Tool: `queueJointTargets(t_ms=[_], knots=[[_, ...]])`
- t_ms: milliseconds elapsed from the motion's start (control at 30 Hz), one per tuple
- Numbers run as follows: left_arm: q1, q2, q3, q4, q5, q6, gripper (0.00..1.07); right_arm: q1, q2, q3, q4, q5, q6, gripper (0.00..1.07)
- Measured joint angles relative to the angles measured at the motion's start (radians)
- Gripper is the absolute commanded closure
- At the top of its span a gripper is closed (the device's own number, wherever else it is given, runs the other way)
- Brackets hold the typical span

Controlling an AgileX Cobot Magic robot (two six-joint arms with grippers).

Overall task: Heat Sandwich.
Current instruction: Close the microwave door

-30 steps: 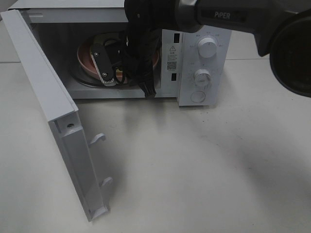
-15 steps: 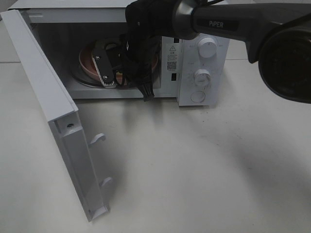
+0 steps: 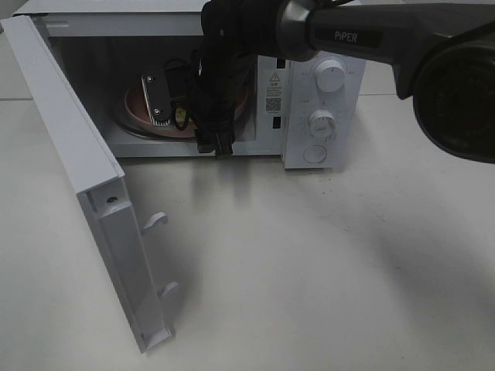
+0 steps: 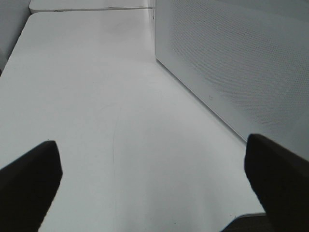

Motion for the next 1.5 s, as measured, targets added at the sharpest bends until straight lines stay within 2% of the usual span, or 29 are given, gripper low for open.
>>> queueJointTargets(t_ms=[233, 367, 433, 500, 533, 733, 1500], knots=[[0.000, 0.000, 0.000, 0.000, 0.000, 0.000, 0.09, 0.000, -0.028, 0.054, 0.012, -0.018, 0.007, 0.32], [0.000, 0.000, 0.000, 0.000, 0.000, 0.000, 0.09, 0.000, -0.069, 0.139, -0.007, -0.080, 0.039, 0.32], [0.000, 0.000, 0.000, 0.000, 0.000, 0.000, 0.09, 0.000, -0.113, 0.213, -0.038, -0.144, 0.081, 0.32], [0.000, 0.000, 0.000, 0.000, 0.000, 0.000, 0.09, 0.000, -0.124, 0.233, -0.045, -0.167, 0.097, 0.31], [0.000, 0.000, 0.000, 0.000, 0.000, 0.000, 0.09, -0.002, -0.149, 0.285, -0.057, -0.208, 0.128, 0.30], [0.000, 0.000, 0.000, 0.000, 0.000, 0.000, 0.09, -0.003, -0.236, 0.431, -0.080, -0.331, 0.186, 0.30], [0.000, 0.000, 0.000, 0.000, 0.000, 0.000, 0.09, -0.003, -0.549, 0.866, -0.087, -0.440, 0.325, 0.31]])
